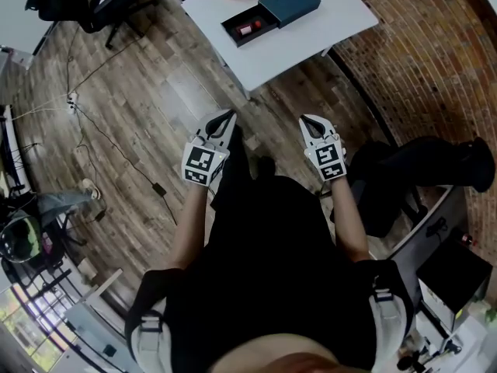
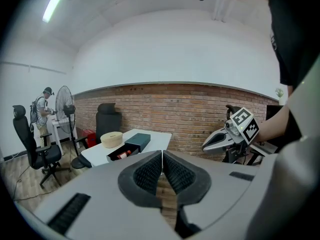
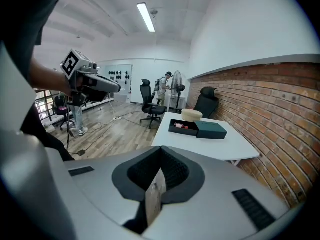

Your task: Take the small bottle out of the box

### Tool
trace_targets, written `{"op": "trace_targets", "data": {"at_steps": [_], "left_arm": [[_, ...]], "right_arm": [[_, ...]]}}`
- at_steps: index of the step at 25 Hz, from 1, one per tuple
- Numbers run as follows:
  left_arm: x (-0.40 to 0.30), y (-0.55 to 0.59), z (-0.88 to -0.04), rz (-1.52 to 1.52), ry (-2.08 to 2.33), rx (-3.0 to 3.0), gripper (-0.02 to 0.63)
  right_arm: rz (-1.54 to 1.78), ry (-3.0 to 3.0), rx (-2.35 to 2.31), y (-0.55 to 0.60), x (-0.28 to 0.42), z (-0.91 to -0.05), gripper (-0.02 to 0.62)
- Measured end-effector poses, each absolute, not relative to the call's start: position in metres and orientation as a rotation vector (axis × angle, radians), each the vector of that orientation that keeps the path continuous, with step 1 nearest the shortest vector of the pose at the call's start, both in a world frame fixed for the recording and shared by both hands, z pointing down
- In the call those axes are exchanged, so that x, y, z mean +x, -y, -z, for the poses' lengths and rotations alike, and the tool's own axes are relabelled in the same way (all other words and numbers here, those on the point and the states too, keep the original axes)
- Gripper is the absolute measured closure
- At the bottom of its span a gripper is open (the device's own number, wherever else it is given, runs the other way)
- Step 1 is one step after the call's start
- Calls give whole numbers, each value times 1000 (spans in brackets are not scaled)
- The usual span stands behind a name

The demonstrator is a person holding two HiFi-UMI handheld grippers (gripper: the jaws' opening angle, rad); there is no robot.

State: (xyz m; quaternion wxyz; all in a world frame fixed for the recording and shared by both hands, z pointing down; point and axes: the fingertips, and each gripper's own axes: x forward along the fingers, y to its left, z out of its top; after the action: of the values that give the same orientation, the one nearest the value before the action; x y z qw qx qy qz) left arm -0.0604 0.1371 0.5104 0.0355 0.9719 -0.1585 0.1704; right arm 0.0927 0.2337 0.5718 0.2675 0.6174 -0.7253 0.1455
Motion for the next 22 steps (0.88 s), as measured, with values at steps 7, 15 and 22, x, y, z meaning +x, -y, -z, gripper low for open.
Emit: {"op": "trace_targets", "data": {"at_steps": [7,15,22], "left_arm": [[-64,-79,-513,-544,451,2972,581],[-54,-20,-508,-532,390,2996,581],[-53,26,-514,-551,355,2999,581]], "right_arm": [[-409,1945,1688,-175,89,-571,597],[-407,1939,1689,-112,79,-571,597],[-404,1904,1716,-72,83,-574,597]]}}
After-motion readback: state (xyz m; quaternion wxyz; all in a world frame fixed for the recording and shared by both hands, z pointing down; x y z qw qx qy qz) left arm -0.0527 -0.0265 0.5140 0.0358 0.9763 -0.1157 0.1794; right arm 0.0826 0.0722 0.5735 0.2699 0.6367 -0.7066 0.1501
